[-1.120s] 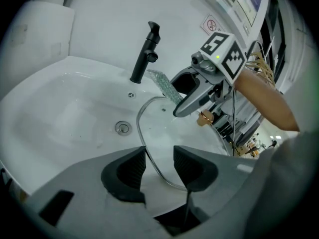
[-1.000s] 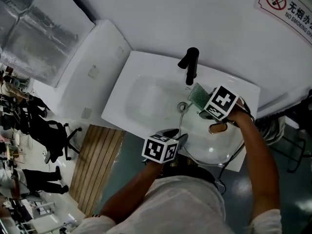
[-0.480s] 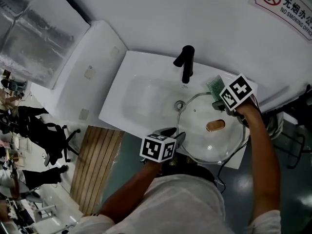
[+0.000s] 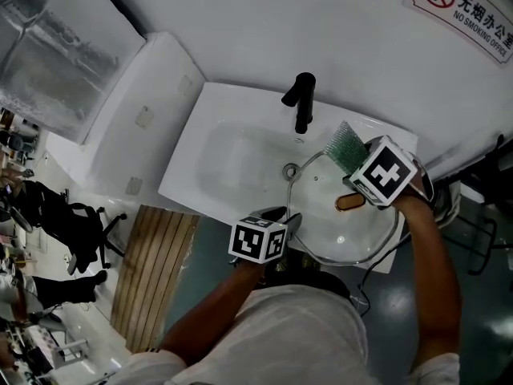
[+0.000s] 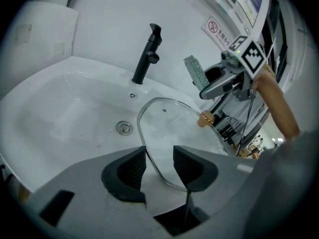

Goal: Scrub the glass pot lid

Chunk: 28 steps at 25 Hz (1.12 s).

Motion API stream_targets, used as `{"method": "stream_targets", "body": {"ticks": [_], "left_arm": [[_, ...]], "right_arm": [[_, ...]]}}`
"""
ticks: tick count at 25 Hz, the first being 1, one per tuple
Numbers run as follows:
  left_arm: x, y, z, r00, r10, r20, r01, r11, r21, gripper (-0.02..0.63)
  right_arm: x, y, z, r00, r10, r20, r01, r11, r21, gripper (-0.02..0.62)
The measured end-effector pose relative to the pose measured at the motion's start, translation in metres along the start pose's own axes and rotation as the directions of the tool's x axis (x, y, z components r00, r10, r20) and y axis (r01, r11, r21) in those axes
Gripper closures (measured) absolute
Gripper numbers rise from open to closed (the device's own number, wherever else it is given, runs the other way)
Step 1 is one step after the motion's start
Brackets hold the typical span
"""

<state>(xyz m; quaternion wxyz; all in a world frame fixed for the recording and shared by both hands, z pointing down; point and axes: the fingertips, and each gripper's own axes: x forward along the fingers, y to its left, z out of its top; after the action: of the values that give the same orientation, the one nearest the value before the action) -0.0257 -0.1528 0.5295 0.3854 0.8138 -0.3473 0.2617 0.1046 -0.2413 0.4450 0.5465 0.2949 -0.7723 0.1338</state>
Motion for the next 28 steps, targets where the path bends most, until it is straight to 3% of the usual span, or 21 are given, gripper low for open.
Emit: {"method": "stream_targets", "body": {"ticks": [6,11,18,23,28], "left_arm": [[0.000,0.000,0.000,1.000,0.003,0.004,-0.003,1.000,-0.005,0.423],[-0.001,0.000,0.000,1.000,0.002,0.003,-0.002,1.000,-0.005,0.423],[-0.001,-0.001,0.000,1.000,0.001,0.000,-0.001,1.000,-0.009,0.423],[-0.001,-0.001,0.000,1.000,0.004,0.002,-0.004,1.000,-0.005,0.423],[-0.001,-0.002,0.000,1.000,0.006,0.004,-0.006,1.000,-0.004,0.423]], "right_arm": [[-0.008,0.065,0.006,0.992,-0.033,-0.121,0.000,0.965,-0.262,0.247],[0.008,0.098,-0.007,0.972,-0.098,-0.215,0.016,0.935,-0.355,0.247],[0.023,0.107,-0.023,0.923,-0.256,-0.286,0.100,0.879,-0.466,0.247],[0.026,0.109,-0.026,0.928,-0.256,-0.269,0.113,0.886,-0.451,0.247],[0.020,0.103,-0.022,0.974,-0.120,-0.194,0.058,0.953,-0.296,0.247]]}}
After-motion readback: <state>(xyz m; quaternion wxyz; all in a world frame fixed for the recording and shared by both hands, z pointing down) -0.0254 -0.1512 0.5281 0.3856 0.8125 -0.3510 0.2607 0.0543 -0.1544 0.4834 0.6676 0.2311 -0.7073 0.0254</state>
